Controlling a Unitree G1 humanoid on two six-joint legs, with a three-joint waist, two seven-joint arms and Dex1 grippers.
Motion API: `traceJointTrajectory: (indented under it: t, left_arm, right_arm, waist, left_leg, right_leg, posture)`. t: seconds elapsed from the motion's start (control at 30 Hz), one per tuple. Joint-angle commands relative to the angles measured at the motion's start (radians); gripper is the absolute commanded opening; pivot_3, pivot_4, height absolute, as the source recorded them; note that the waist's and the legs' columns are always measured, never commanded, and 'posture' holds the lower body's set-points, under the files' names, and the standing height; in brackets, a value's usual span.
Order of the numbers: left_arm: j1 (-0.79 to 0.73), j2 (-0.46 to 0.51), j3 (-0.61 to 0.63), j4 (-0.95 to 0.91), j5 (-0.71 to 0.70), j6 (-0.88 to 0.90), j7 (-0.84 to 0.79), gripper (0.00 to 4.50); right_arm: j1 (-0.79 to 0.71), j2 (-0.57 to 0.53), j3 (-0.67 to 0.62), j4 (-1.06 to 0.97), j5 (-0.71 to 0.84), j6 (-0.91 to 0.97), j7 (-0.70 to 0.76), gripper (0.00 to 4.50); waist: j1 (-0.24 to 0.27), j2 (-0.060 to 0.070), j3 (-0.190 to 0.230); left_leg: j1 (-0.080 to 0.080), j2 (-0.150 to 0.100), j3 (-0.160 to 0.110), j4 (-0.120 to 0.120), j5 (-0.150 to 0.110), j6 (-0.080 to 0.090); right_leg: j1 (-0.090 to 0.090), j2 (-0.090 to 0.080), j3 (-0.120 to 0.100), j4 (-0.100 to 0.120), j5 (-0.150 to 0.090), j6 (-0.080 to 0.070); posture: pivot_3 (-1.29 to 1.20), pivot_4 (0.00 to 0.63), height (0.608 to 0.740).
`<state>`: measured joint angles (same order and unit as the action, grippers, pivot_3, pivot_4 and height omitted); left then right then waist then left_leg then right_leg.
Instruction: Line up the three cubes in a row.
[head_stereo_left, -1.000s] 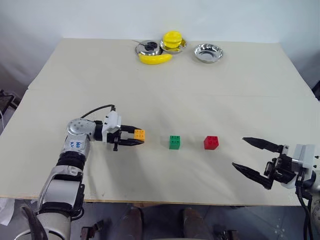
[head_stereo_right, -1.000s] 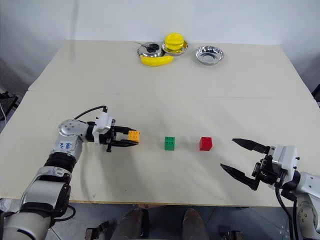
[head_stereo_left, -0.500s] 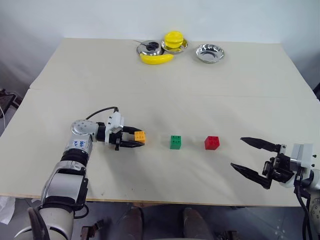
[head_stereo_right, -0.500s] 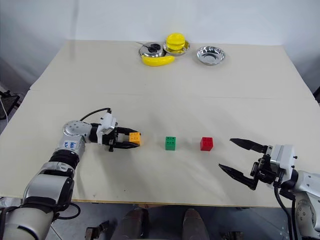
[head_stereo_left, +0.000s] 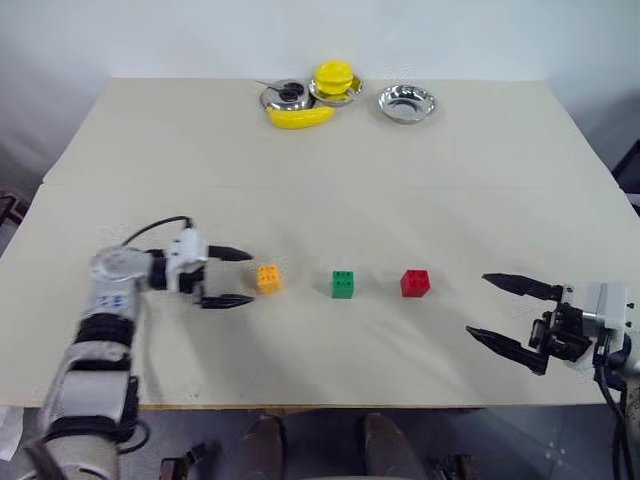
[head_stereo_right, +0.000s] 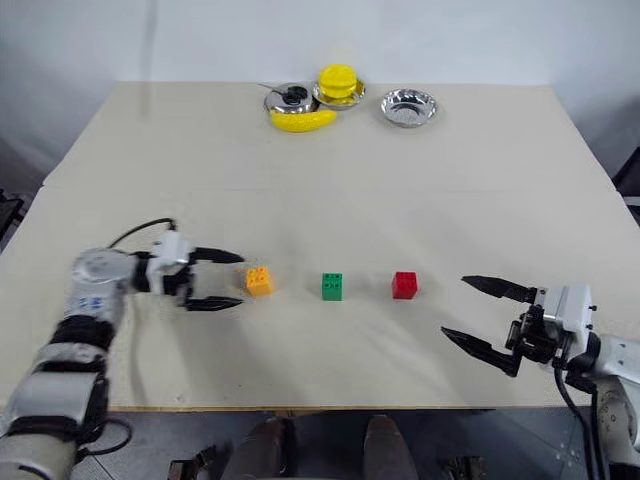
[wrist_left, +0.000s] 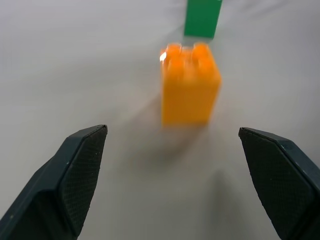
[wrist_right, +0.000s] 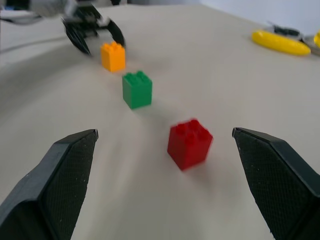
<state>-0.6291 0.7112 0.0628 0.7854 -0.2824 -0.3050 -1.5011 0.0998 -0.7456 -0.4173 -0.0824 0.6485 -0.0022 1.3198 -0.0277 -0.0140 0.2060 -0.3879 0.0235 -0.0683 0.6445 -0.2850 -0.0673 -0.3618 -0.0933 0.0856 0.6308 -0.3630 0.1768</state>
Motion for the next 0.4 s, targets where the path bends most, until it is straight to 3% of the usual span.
traceJointTrajectory:
  t: [0.03,0.23,0.4]
  left_arm:
    - [0.143,0.084,0.065,-0.177,-0.072,0.058,-0.049,4.48]
    - [0.487,0.163,0.225,-0.410,-0.123,0.109,0.082,4.48]
    - [0.598,0.141,0.299,-0.483,-0.121,0.139,0.231,4.48]
  right_arm:
    - [0.000,-0.038,-0.045,0.030,0.010,-0.025,0.051,4.50]
    - [0.035,-0.101,-0.114,0.149,-0.013,-0.084,0.145,4.50]
    - [0.045,-0.120,-0.137,0.268,-0.040,-0.145,0.189,4.50]
  waist:
    - [0.000,0.000,0.000]
    - [0.002,0.001,0.000]
    - [0.010,0.000,0.000]
  left_leg:
    - [0.000,0.000,0.000,0.000,0.000,0.000]
    - [0.000,0.001,0.000,-0.001,-0.001,0.002]
    - [0.001,0.001,0.000,0.000,-0.001,0.002]
  right_leg:
    - [0.001,0.000,0.000,0.000,0.000,0.000]
    - [0.001,-0.001,0.000,-0.001,0.000,-0.001]
    - [0.003,-0.001,0.000,-0.003,0.000,-0.001]
  posture:
    - [0.00,0.150,0.740]
    - [0.00,0.150,0.740]
    - [0.00,0.150,0.740]
